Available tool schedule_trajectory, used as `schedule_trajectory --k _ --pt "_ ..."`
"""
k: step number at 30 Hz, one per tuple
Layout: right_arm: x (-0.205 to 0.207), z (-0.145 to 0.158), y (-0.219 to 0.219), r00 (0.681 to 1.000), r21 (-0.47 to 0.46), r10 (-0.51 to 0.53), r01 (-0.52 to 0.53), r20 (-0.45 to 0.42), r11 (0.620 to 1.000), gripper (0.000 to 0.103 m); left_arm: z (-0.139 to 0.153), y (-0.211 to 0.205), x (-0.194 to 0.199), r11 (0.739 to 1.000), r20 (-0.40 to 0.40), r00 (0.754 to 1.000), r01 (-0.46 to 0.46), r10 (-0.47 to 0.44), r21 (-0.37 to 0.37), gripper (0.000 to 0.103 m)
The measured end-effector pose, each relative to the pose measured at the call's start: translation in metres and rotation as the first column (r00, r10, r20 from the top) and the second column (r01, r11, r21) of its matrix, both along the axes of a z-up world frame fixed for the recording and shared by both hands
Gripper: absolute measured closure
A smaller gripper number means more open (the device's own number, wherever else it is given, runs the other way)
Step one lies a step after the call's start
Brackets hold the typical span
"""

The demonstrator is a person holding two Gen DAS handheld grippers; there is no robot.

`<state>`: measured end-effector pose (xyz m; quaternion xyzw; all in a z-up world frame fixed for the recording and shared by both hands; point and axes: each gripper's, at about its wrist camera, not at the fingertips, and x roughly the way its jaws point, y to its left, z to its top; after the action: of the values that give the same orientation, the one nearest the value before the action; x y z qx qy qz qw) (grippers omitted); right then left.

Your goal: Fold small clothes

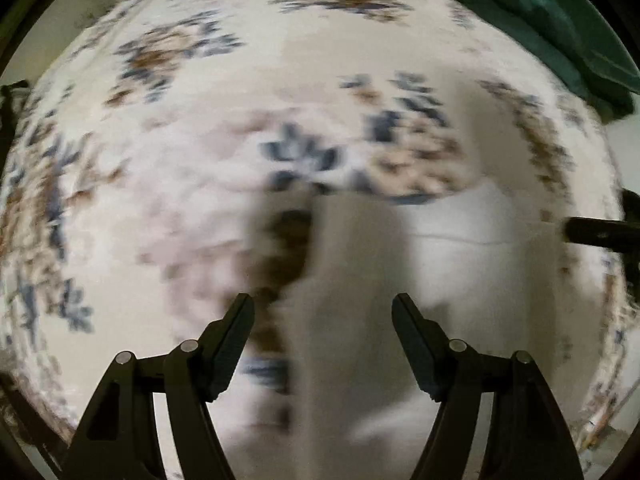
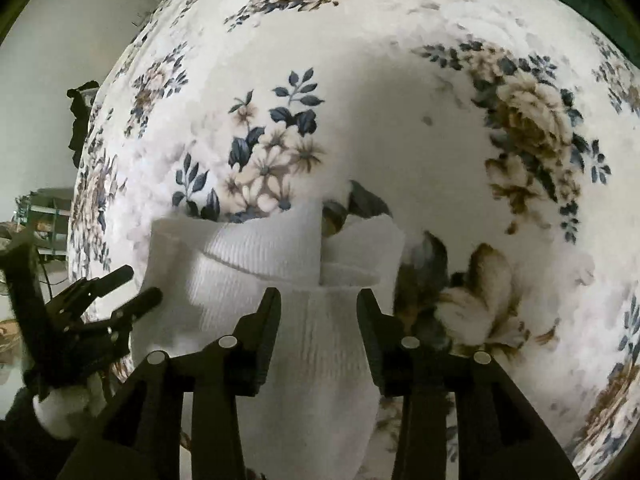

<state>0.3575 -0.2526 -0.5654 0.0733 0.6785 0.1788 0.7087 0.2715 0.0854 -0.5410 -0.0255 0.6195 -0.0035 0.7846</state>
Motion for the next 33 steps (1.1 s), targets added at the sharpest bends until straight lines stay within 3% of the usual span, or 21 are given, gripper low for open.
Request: schedule_trajectory --k 4,9,12,14,15,16,20,24,29,31,33 --pt "0.002 -0.001 0.025 0.990 0.063 0.141 -0.139 -0.021 0.988 0.061 -0.014 0.041 -0.022 0.996 -0.010 0.998 -0.066 0.066 0.053 0.034" --pt "-0.001 -0.022 0.081 0.926 0.001 0.376 -0.376 -0.015 0.927 0.061 -0.075 0.068 -0.046 0.994 -0.147 0.984 -0.094 0.102 0.060 0.032" --pt "-0.003 -0.052 0.104 0.870 -0.040 0.482 -0.488 -0.102 0.872 0.061 -0.081 0.074 -0.046 0.990 -0.120 0.983 -0.141 0.140 0.007 0.019" --pt "-0.008 -0.055 0.112 0.842 -0.039 0.532 -0.537 -0.094 0.843 0.067 -0.086 0.078 -0.042 0.982 -0.133 0.975 -0.183 0.176 -0.039 0.000" --pt "-0.009 -0.052 0.114 0.841 -0.033 0.536 -0.539 -0.073 0.842 0.079 -0.088 0.078 -0.041 0.979 -0.137 0.973 -0.194 0.185 -0.056 0.000" --pt "-0.009 -0.050 0.114 0.845 -0.030 0.530 -0.533 -0.069 0.846 0.099 -0.091 0.078 -0.039 0.978 -0.144 0.970 -0.203 0.194 -0.051 0.000" --pt "0.000 -0.021 0.109 0.901 -0.037 0.432 -0.431 0.036 0.902 0.100 -0.095 0.073 -0.040 0.979 -0.166 0.966 -0.205 0.200 -0.017 0.000" --pt "0.010 0.006 0.114 0.915 -0.039 0.372 -0.370 0.157 0.928 0.101 -0.077 0.083 -0.039 0.967 -0.184 0.957 -0.241 0.224 -0.078 0.000" --pt "0.022 -0.015 0.133 0.919 -0.062 0.379 -0.374 0.109 0.925 0.101 -0.017 0.093 -0.041 0.943 -0.029 0.953 -0.302 0.301 -0.141 0.000" --pt "0.022 -0.026 0.131 0.930 -0.041 0.358 -0.356 0.077 0.934 0.101 -0.001 0.078 -0.031 0.949 0.010 0.964 -0.260 0.266 -0.180 0.000" --pt "0.023 -0.035 0.127 0.945 -0.014 0.325 -0.325 0.041 0.946 0.101 -0.003 0.051 -0.013 0.962 0.001 0.982 -0.185 0.189 -0.200 0.000"
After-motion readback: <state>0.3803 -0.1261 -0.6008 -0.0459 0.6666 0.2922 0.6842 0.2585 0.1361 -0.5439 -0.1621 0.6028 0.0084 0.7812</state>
